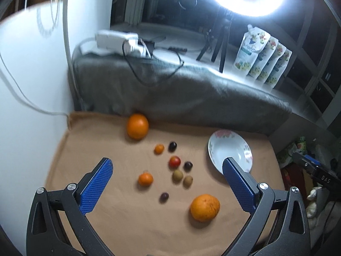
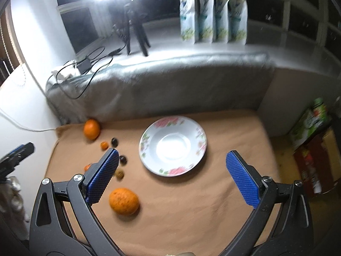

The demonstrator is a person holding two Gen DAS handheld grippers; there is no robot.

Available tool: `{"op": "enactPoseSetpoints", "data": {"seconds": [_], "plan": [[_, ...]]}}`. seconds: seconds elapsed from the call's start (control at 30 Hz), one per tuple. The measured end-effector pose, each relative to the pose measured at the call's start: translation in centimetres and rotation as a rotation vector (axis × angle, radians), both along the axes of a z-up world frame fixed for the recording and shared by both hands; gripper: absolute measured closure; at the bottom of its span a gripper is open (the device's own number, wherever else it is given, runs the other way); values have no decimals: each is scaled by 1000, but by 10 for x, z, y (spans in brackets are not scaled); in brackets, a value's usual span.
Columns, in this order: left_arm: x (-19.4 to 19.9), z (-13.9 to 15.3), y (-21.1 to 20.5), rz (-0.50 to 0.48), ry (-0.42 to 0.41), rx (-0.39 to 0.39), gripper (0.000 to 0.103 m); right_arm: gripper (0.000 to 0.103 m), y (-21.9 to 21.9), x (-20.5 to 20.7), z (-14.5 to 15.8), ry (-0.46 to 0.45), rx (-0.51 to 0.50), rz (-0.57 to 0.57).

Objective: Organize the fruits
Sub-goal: 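Move the left tool down to the large orange and close around it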

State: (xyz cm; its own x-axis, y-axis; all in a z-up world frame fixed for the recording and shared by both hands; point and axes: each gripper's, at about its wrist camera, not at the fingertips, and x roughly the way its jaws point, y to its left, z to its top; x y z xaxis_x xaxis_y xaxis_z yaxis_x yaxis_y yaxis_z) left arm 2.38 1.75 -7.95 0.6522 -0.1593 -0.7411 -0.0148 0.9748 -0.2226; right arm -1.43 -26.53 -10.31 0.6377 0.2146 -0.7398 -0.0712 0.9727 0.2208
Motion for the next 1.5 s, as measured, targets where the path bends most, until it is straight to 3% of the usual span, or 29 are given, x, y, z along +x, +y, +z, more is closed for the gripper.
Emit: {"op": "enactPoseSetpoints", "data": {"seconds": [0.13,0.3,0.43,0.6,0.87,1.03,1.43,1.5], "plan": [[-2,-21,3,-11,51,-59,2,2,1,4,-25,74,81,55],[-3,-52,0,-58,148,-149,14,11,9,15,-61,184,190,124],[-6,-76,-6,-98,224,-218,17,13,20,22,-85,264,246,180],[-7,-107,-20,-162,323,-311,29,18,37,29,-111,344,307,246],[-2,-135,-48,-258,408,-336,42,27,62,38,-150,455,357,325],[3,-147,-54,-284,440,-327,44,29,67,40,-169,507,384,333],[6,-164,-58,-309,484,-306,52,34,75,39,-192,575,409,357],[6,-167,-58,-314,491,-306,58,36,74,38,-194,581,418,362]]}}
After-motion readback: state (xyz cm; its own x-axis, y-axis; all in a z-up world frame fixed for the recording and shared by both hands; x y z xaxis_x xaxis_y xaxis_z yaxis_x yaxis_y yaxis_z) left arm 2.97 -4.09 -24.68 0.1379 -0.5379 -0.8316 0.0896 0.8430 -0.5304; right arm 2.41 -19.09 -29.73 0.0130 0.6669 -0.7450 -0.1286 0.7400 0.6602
